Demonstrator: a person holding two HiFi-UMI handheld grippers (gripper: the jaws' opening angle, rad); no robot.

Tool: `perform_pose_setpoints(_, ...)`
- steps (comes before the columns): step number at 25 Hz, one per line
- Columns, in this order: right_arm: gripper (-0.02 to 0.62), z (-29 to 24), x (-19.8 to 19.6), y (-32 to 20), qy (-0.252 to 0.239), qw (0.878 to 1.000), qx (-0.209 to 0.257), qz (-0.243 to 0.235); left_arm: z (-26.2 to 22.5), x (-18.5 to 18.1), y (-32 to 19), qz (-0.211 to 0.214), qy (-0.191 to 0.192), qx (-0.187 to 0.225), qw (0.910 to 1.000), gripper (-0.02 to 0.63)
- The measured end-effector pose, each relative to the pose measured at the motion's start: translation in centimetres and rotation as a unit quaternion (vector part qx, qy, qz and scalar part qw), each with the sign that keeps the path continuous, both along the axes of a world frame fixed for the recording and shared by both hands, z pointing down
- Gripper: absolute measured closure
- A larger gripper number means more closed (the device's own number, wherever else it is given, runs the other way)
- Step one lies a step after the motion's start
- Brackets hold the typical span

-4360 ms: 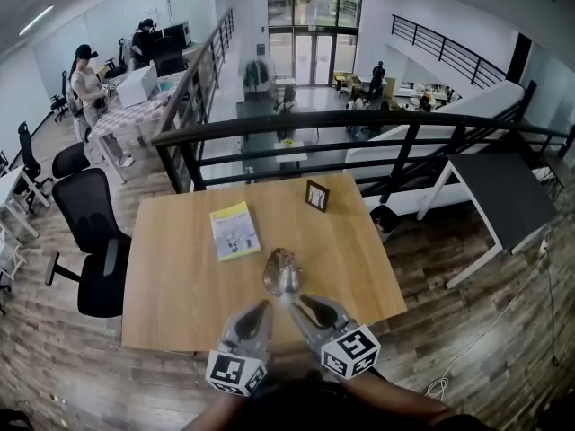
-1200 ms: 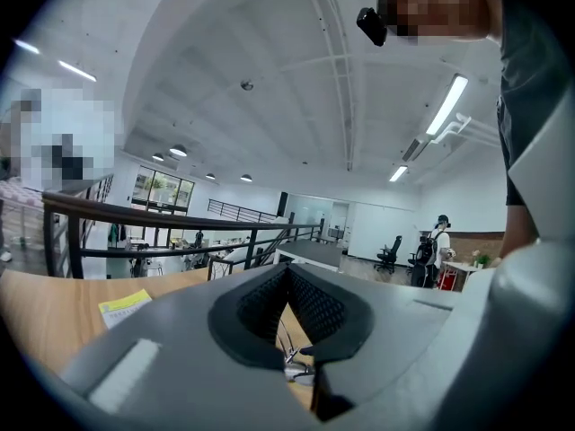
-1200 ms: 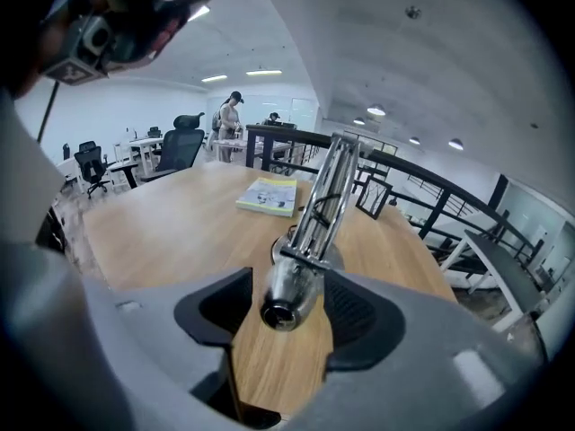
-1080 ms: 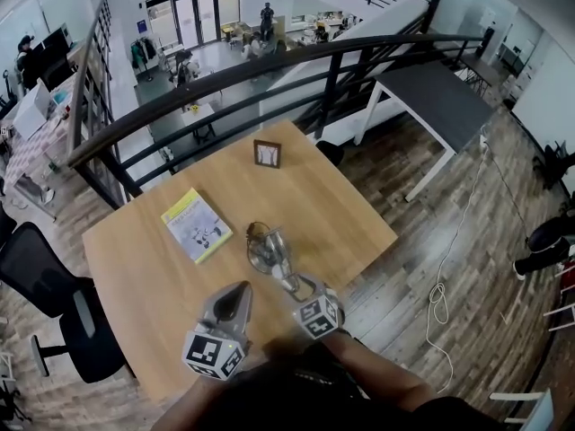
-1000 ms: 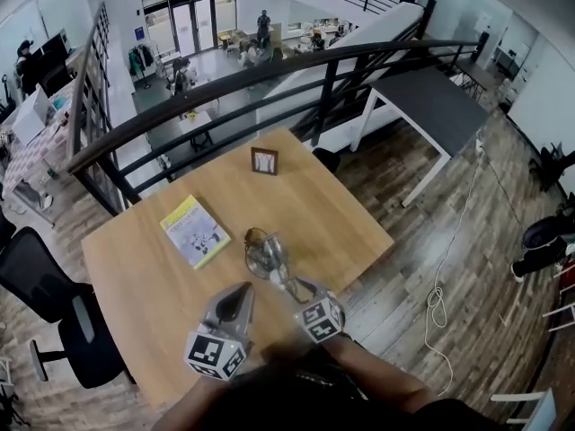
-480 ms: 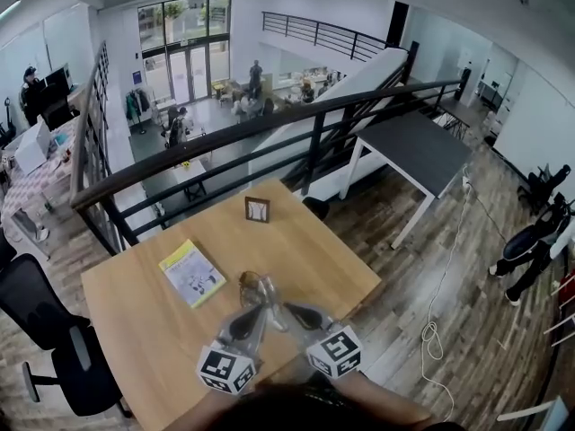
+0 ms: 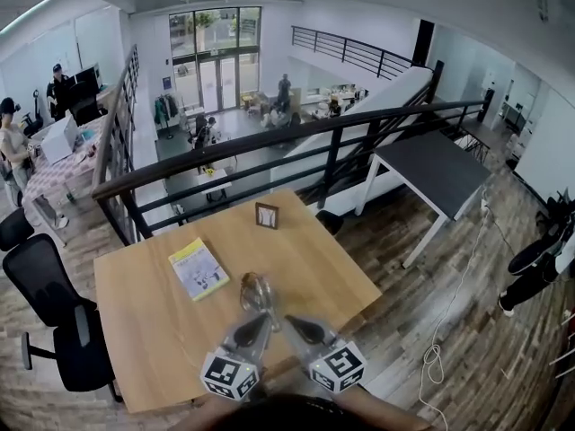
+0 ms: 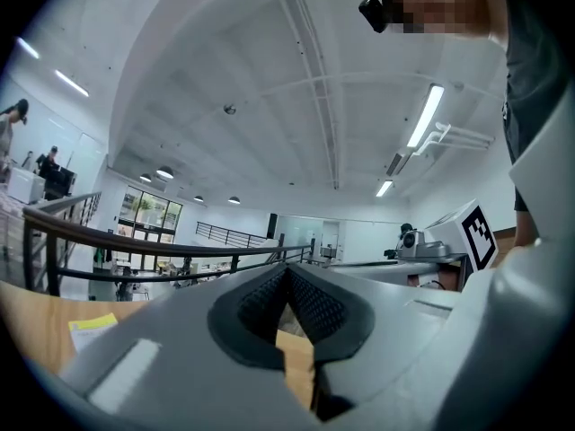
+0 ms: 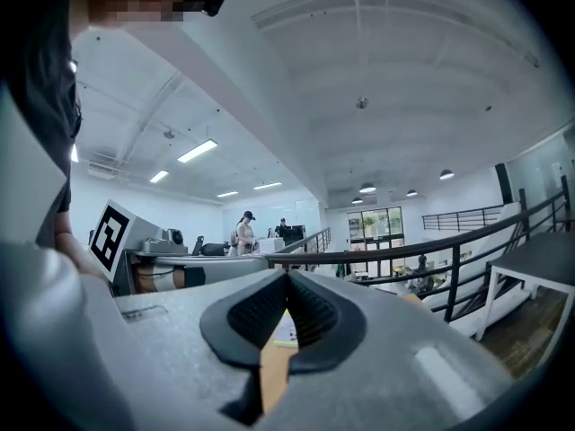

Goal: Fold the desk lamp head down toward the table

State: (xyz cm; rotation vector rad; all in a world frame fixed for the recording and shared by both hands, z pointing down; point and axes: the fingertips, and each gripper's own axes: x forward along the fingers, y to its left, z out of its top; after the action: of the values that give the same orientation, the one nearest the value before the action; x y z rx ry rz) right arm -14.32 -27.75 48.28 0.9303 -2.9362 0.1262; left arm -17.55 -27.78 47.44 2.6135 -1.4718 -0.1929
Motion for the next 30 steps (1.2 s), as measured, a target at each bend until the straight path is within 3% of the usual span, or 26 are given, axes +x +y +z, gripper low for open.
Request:
perform_pose_setpoints(13,0.592,2.3,10.1,11.9,-0.014,0.995,-0.022,-0.095,3.5,9.9,12.9,-0.103,-0.003,-0.021,0.9945,0.606)
perform_pose_setpoints(19,0.592,2.9,9.4,17.8,-0.004,0.988,-0.036,-0.147,2.8,10.1,18.7,-0.142,-0.006,-0.022,0.9896,0.606)
perform_pose_setpoints(30,0.594,2.0,6.0,26.6,-0.013,0.986,-0.046,-0.158,0.7,7.0,28.0,-0.141,-0.015,0.001,0.9899,0.606)
